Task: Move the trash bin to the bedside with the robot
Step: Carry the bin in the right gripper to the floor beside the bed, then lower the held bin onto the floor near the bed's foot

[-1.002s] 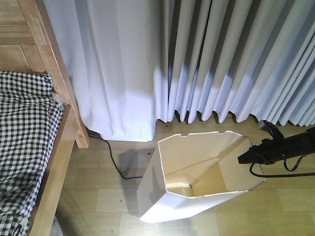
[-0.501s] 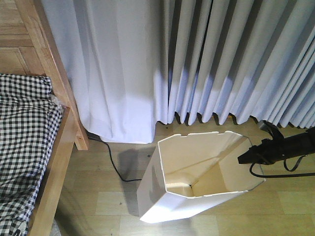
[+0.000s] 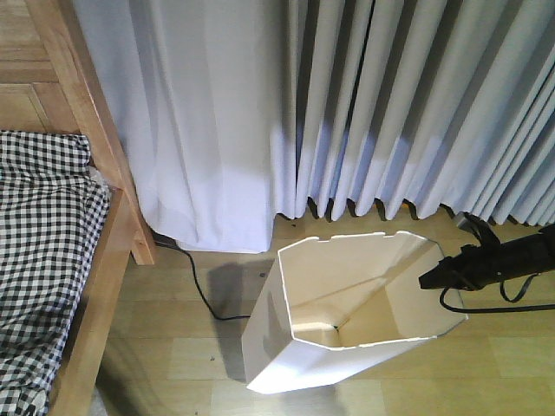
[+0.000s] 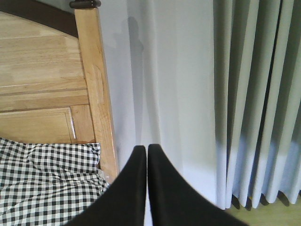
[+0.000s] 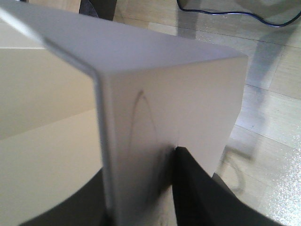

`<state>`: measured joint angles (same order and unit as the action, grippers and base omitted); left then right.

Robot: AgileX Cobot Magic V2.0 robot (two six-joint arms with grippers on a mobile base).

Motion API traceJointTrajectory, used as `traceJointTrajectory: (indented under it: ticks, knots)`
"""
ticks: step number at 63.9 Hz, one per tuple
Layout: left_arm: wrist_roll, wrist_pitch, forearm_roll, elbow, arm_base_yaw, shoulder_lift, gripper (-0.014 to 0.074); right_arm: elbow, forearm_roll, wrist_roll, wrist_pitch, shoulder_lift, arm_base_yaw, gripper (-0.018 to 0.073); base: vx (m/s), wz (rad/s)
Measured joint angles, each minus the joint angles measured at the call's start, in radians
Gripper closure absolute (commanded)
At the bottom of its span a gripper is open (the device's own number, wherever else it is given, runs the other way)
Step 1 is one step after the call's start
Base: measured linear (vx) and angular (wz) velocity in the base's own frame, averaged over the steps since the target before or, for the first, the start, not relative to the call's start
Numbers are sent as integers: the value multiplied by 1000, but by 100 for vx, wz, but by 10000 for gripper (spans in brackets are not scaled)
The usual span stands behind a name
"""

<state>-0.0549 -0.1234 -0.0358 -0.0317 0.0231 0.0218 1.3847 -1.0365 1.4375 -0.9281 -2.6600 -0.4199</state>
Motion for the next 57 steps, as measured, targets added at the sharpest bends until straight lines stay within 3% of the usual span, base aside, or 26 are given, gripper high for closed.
traceJointTrajectory:
  ticks: [27,42,57]
  knots:
    - [0,0,0,0,0,0,603,0,-1,-30,45,0,0,564,0,0]
    - [0,0,0,0,0,0,603,2,-13,-39,212,-24,1,564,0,0]
    - [0,0,0,0,0,0,603,105,-29,-70,330,-163,29,564,0,0]
